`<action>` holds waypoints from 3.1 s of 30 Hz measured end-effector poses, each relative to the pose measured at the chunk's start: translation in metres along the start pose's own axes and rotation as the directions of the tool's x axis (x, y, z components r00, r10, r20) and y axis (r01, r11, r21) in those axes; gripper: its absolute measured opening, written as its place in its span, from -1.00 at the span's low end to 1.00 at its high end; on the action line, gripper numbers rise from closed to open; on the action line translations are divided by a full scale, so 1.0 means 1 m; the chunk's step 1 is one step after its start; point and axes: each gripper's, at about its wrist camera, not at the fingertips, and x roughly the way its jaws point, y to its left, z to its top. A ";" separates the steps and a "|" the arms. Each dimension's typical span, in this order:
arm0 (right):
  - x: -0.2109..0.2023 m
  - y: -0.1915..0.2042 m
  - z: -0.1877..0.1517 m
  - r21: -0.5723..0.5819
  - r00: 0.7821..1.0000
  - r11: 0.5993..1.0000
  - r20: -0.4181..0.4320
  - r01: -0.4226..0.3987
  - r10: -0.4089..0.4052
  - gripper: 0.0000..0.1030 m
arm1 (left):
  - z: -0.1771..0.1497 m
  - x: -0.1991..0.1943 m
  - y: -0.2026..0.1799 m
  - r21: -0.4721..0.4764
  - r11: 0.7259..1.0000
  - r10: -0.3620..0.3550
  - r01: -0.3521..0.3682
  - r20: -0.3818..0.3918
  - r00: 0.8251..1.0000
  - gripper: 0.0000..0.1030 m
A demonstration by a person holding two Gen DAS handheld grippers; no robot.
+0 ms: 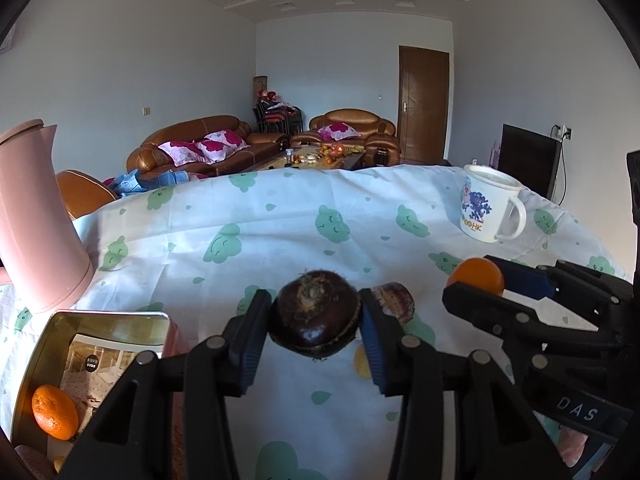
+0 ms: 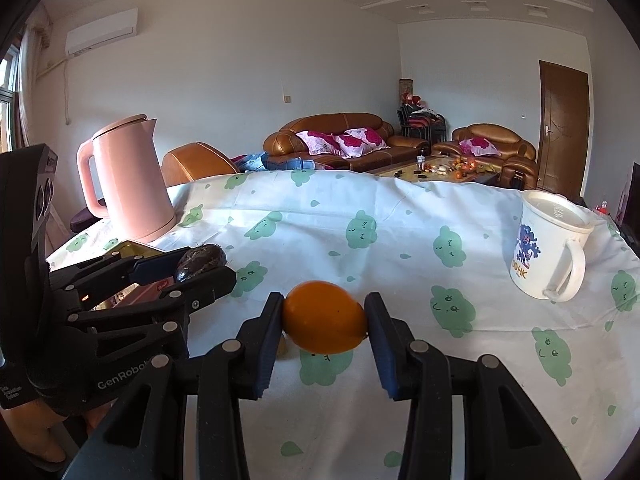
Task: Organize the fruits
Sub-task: 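Carry the orange toward the tin with the right gripper while the left carries the brown fruit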
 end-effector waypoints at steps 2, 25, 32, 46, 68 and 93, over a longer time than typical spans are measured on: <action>-0.001 0.001 0.000 -0.003 1.000 1.000 0.006 0.001 -0.001 -0.15 | 0.000 -0.001 0.000 0.002 1.000 0.001 -0.001 0.006 1.000 -0.11; -0.018 0.008 -0.002 -0.033 0.996 0.999 0.087 0.019 -0.016 -0.15 | -0.003 -0.019 -0.004 0.028 0.999 0.027 -0.030 0.091 0.995 -0.11; -0.026 0.011 -0.004 -0.045 0.993 0.999 0.119 0.029 -0.024 -0.15 | -0.004 -0.025 -0.004 0.031 0.999 0.037 -0.041 0.119 0.992 -0.11; -0.039 0.017 -0.007 -0.076 0.982 0.996 0.185 0.043 -0.028 -0.15 | -0.007 -0.037 -0.009 0.050 0.997 0.054 -0.063 0.164 0.985 -0.11; -0.050 0.030 -0.012 -0.110 0.976 0.993 0.218 0.042 -0.017 -0.15 | -0.014 -0.052 -0.008 0.059 0.996 0.050 -0.061 0.181 0.982 -0.11; -0.050 0.074 -0.002 -0.163 0.980 0.986 0.186 -0.041 0.072 -0.16 | -0.023 -0.091 0.037 -0.007 0.998 0.066 -0.066 0.173 0.983 -0.11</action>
